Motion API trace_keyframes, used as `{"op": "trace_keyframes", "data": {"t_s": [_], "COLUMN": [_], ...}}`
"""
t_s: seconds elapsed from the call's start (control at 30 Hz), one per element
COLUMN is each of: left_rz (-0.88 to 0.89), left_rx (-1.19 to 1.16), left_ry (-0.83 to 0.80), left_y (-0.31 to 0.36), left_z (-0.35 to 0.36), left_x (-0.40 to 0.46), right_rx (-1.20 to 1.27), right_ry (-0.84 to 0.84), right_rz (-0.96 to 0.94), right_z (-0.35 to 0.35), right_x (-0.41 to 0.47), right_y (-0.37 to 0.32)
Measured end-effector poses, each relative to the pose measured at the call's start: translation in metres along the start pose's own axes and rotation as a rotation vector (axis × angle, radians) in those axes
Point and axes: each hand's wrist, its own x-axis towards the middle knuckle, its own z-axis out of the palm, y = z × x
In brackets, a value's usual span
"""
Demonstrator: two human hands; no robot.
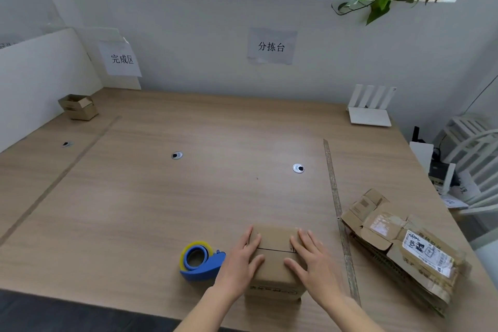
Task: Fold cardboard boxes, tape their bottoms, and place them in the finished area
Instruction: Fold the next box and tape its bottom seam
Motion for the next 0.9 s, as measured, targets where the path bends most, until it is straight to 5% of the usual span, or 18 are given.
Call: {"op": "trace_keyframes", "data": {"t_s": [0.17, 0.33, 0.5, 0.7, 0.9], "left_rz": [-0.006, -0.187, -0.388, -0.381, -0.284], "left_rx": [-0.025, 0.054, 0.433, 0.576, 0.123], "left_ry": [-0.047, 0.138, -0.102, -0.146, -0.004], "left_y": [-0.004, -0.047, -0.103, -0.132, -0.133], "left_z": [-0.011, -0.032, -0.032, -0.002, -0.022], "left_x": [0.003, -0.006, -0.014, 0.001, -0.008], "right_rx": [0.002, 0.015, 0.056, 0.089, 0.058], "right_ry": [-0.006, -0.022, -0.005, 0.011, -0.031], "right_rz": [0.019, 0.022, 0.041, 0.025, 0.042], "right_z": [-0.003, -0.005, -0.003, 0.0, -0.002], "right_x": [-0.001, 0.003, -0.001, 0.0, 0.001], "right_y": [-0.003, -0.003, -0.003, -0.001, -0.005]}}
